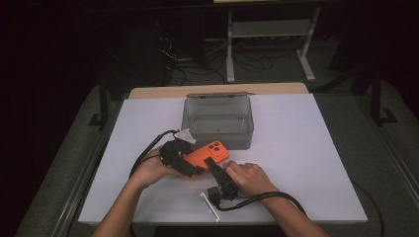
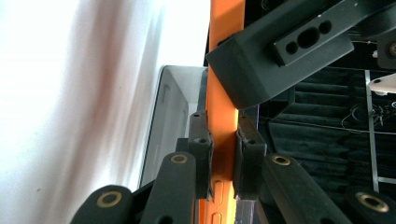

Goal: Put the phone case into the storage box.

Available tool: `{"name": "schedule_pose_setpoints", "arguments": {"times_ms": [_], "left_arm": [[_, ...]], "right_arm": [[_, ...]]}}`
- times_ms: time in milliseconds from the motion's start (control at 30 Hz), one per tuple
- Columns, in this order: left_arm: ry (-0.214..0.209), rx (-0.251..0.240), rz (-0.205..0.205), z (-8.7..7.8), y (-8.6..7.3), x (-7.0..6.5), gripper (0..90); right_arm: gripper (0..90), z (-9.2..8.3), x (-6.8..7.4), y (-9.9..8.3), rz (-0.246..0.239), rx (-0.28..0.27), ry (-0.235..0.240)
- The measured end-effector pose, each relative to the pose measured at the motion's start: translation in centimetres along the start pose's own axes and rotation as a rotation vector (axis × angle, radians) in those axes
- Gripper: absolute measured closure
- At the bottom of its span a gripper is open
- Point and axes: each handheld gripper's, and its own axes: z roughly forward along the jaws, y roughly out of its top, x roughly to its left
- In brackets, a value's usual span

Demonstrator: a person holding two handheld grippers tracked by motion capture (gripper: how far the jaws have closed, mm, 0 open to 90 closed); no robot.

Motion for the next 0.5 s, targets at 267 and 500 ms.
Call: {"name": "schedule_pose_setpoints", "arguments": {"times_ms": [267,500], "left_arm": [[-0.015,-0.006,-0.002,-0.11,-0.05,0.09,16.0],[-0.026,-0.017,-0.012,-0.22,-0.10,0.21,15.9]], "right_arm": [[79.3,-0.10,0.01,-0.03,-0.002,-0.005,-0.012],[79.4,-0.15,-0.04,-0.09,-0.005,-0.011,-0.018]]}}
